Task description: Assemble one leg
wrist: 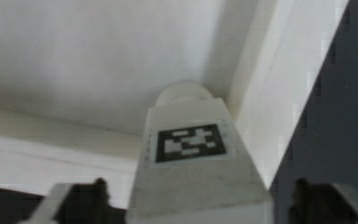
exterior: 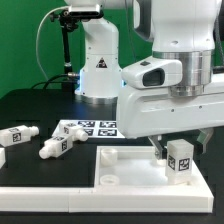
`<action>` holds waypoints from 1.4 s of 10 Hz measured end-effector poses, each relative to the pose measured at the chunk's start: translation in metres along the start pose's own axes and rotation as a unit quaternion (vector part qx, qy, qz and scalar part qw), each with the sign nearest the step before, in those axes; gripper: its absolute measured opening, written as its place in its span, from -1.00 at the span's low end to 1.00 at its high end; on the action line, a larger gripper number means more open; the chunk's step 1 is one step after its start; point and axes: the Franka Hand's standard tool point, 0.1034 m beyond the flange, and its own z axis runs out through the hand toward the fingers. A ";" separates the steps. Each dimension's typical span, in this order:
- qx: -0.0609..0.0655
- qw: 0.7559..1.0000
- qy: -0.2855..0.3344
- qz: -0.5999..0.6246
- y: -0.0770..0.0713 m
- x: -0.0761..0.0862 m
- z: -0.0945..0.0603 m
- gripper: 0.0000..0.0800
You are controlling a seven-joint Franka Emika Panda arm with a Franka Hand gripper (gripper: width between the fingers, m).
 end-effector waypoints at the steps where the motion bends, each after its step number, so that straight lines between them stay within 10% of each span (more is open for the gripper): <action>1: 0.000 0.999 0.000 0.043 0.000 0.000 0.000 -0.15; 4: 0.002 0.980 0.005 0.201 0.001 0.000 0.000 -0.29; 10: 0.028 0.788 -0.013 0.615 0.002 -0.001 0.002 -0.29; 13: 0.025 0.802 -0.014 0.596 0.002 -0.002 0.002 -0.09; 14: 0.018 0.848 -0.023 0.529 0.001 -0.006 0.003 0.36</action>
Offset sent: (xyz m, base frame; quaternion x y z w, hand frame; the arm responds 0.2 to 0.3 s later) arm -0.0035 -0.0106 0.0027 -0.0128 0.0361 0.3501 0.9359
